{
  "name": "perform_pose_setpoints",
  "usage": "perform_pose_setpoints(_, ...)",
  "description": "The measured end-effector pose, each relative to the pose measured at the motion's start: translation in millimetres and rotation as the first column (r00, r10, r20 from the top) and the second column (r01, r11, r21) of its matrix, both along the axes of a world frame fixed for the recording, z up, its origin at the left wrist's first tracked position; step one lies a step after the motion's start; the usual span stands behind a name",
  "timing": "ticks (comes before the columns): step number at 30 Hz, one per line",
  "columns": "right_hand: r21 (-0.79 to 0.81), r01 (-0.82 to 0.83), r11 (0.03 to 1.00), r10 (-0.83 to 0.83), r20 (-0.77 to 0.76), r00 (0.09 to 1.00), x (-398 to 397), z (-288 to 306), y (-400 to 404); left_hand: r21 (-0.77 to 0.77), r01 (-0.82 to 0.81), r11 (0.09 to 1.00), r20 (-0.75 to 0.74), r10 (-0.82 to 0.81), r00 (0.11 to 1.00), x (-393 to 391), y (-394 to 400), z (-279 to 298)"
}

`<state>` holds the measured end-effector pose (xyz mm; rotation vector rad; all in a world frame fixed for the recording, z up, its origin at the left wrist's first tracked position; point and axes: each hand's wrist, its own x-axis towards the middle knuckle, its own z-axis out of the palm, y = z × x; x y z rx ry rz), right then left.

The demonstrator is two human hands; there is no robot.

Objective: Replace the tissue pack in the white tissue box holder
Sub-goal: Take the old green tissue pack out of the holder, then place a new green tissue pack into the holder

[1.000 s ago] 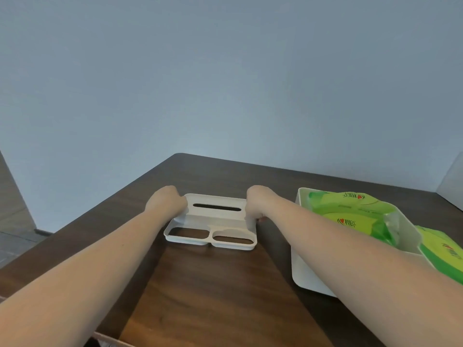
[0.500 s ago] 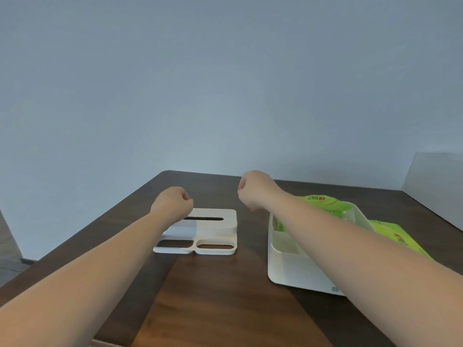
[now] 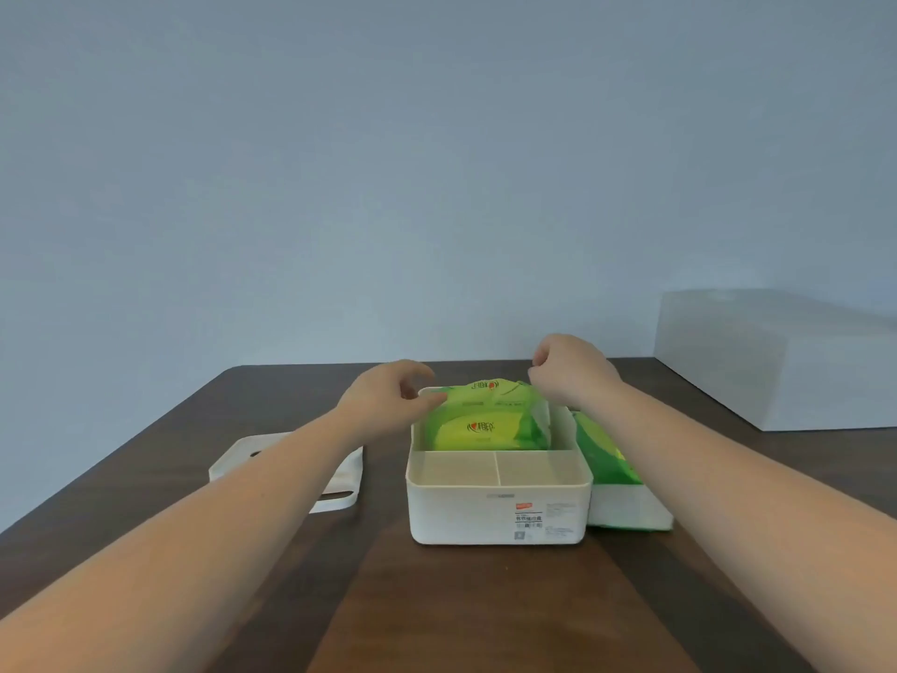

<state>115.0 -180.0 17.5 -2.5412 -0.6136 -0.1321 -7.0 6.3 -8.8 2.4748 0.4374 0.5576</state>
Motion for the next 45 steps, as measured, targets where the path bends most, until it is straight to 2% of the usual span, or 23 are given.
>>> perform_pose_setpoints(3,-0.095,0.101,0.990,-0.107,-0.059,0.993,1.9,-6.6,-26.0,0.138,0.038,0.990,-0.129,-0.020,0.992,6.8,-8.4,-2.0)
perform_pose_setpoints(6,-0.168,0.139,0.976,-0.162,-0.130,0.978,5.9,-16.3,-44.1,0.259,0.017,0.966,-0.156,0.025,0.987,10.0,-14.2,-4.5)
perform_pose_setpoints(12,-0.338,0.012,0.941,-0.099,-0.240,0.966,9.1,-29.9,-52.8,0.215,-0.055,0.975,-0.034,0.063,0.997,13.3,-18.7,-4.5)
perform_pose_setpoints(15,-0.376,-0.037,0.926,-0.078,-0.285,0.955,10.5,-29.2,-54.5,0.140,-0.106,0.984,0.088,0.094,0.992,17.6,-22.5,-0.7)
perform_pose_setpoints(18,-0.420,-0.076,0.904,-0.072,-0.326,0.943,13.6,-26.0,-56.4,0.128,-0.159,0.979,0.212,0.129,0.969,22.5,-28.1,6.3)
perform_pose_setpoints(23,-0.408,-0.054,0.911,-0.091,-0.327,0.941,22.8,-31.6,-52.4,0.087,-0.234,0.968,0.359,0.188,0.914,29.7,-28.4,16.3)
perform_pose_setpoints(27,-0.421,0.033,0.906,-0.158,-0.266,0.951,33.4,-53.1,-51.8,0.079,-0.282,0.956,0.382,0.233,0.894,40.1,-12.8,16.3)
perform_pose_setpoints(34,-0.326,0.094,0.941,-0.181,-0.248,0.952,44.7,-51.8,-55.7,0.115,-0.363,0.925,0.306,0.314,0.899,55.9,18.7,6.9)
perform_pose_setpoints(40,-0.075,0.143,0.987,-0.153,-0.157,0.976,57.0,-20.5,-56.5,0.125,-0.390,0.912,0.201,0.361,0.911,75.0,41.2,-6.1)
perform_pose_setpoints(45,0.077,-0.005,0.997,0.009,-0.052,0.999,57.2,14.4,-42.2,0.099,-0.349,0.932,0.102,0.339,0.935,90.4,49.0,-24.5)
